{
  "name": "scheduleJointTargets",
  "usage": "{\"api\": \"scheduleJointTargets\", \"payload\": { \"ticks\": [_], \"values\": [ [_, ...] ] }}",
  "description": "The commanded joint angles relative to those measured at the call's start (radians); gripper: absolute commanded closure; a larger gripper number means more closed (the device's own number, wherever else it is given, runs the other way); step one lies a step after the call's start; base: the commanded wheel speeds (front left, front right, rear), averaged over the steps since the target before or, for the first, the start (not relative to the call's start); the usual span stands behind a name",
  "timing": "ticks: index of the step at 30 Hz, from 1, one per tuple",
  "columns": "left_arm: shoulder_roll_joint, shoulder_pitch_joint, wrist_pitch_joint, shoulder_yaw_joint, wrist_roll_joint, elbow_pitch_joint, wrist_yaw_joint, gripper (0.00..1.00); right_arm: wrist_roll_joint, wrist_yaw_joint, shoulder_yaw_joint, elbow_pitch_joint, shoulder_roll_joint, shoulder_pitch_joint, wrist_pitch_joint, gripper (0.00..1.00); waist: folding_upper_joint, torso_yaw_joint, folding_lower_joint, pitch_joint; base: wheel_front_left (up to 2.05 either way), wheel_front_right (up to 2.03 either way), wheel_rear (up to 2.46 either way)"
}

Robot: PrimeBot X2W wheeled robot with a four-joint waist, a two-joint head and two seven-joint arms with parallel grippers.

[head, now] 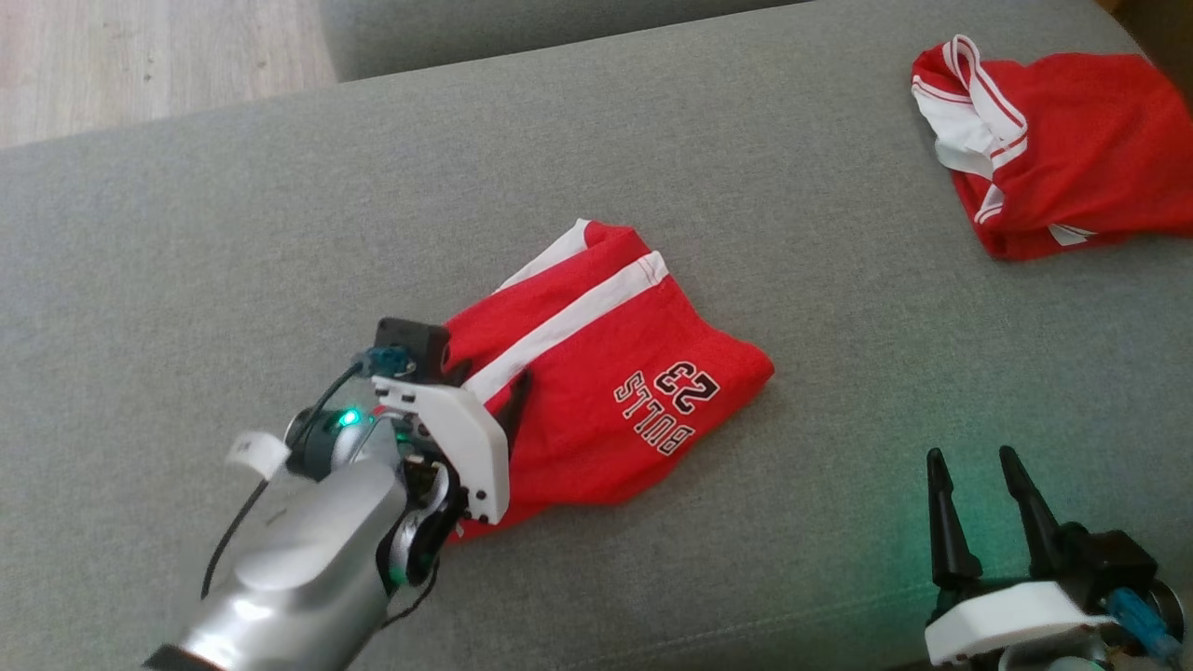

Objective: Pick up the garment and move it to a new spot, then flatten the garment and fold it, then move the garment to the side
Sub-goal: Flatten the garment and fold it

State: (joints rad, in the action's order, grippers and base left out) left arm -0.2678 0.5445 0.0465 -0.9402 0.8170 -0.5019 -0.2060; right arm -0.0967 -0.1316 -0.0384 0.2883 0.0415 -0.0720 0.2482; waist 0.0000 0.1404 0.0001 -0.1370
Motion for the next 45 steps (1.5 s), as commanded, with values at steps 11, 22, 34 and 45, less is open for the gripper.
{"api": "scheduleJointTargets", "payload": {
  "ticks": [11,22,34,45],
  "values": [
    [0.035,0.116,-0.003,-0.001,0.014,-0.103,0.128,0.86,0.004,0.001,0.025,-0.019,0.009,0.023,0.014,0.0,0.0,-0.001,-0.0001,0.01,0.0,0.0,0.0],
    [0.06,0.086,-0.067,-0.108,-0.091,-0.018,0.122,1.0,0.011,0.001,0.018,-0.016,0.009,0.005,0.014,0.0,0.0,-0.002,-0.0001,0.045,0.0,0.0,0.0],
    [0.013,-0.086,-0.077,-0.286,-0.198,0.148,0.127,0.03,0.009,0.001,0.009,-0.016,0.009,-0.02,0.014,0.0,0.0,-0.004,-0.0001,0.068,0.0,0.0,0.0],
    [0.043,-0.133,-0.163,-0.207,-0.103,0.24,0.127,0.0,0.01,0.001,0.012,-0.01,0.009,-0.025,0.014,0.0,0.0,-0.001,-0.0001,0.08,0.0,0.0,0.0]
  ]
}}
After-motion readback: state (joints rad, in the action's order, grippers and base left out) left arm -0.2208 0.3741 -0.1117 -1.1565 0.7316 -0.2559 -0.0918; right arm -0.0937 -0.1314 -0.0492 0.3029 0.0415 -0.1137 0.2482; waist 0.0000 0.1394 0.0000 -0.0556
